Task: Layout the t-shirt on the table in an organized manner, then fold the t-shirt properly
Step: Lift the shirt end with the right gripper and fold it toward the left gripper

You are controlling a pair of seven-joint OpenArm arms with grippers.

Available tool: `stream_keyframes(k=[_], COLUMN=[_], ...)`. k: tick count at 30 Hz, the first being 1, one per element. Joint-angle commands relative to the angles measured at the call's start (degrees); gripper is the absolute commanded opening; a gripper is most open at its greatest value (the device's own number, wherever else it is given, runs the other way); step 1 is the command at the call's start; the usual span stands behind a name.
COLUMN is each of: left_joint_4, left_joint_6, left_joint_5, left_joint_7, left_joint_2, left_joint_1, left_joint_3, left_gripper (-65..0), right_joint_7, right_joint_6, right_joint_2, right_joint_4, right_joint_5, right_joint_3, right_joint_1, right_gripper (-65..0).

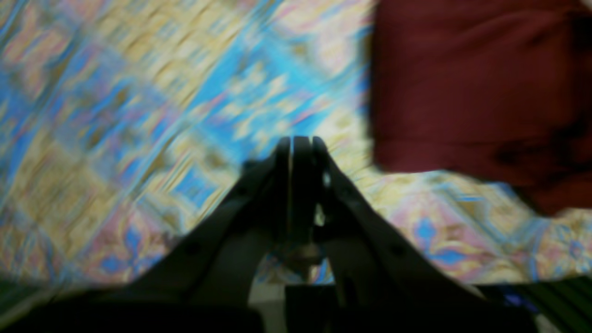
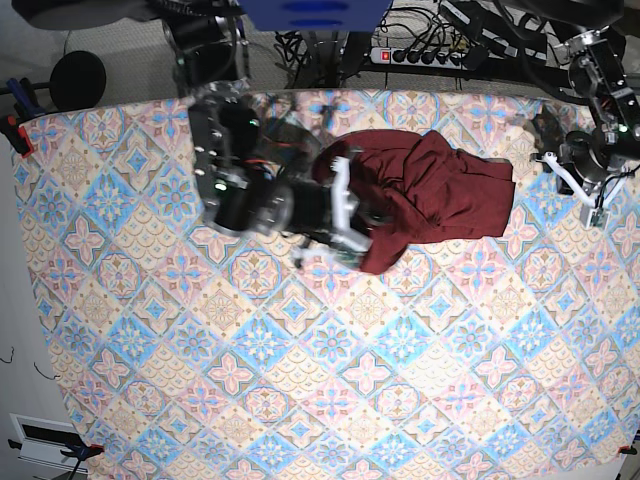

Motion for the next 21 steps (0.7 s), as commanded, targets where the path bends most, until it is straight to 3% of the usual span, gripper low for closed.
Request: stream_keyframes(k=[1,6,13,21], left_joint_4=[0.8,0.8,0.8,0.8], left_joint_6=[-0.14,-0.14,-0.14,-0.14], left_joint_5=[0.57,1.72,1.45,1.28], left_joint_7=[-0.84,-0.84,-0.84,-0.84], left_joint_2=[-0.86,0.37,0.45,0.54], left_joint_1=[-0.46,-0.37,-0.19,0.69], left_joint_3=[-0.27,-0.27,-0.27,-0.36], left_gripper=[-65.0,-65.0,-65.0,-65.0], right_joint_7=[2.46,5.27,11.25,13.97], right_joint_6=[0.12,0.12,0.12,0.12], right_joint_2=[-1.36,-4.25,-4.25,-4.25], right_joint_4=[0.35,-2.46,-9.58,-13.01], right_joint_5=[-0.67,-9.38,-15.88,-16.59], right_joint_3=[-1.7,-10.75,-20.51,-21.3], right_joint_1=[1.59,2.29,8.88,11.78], right_gripper=[-65.0,-65.0,-65.0,-65.0])
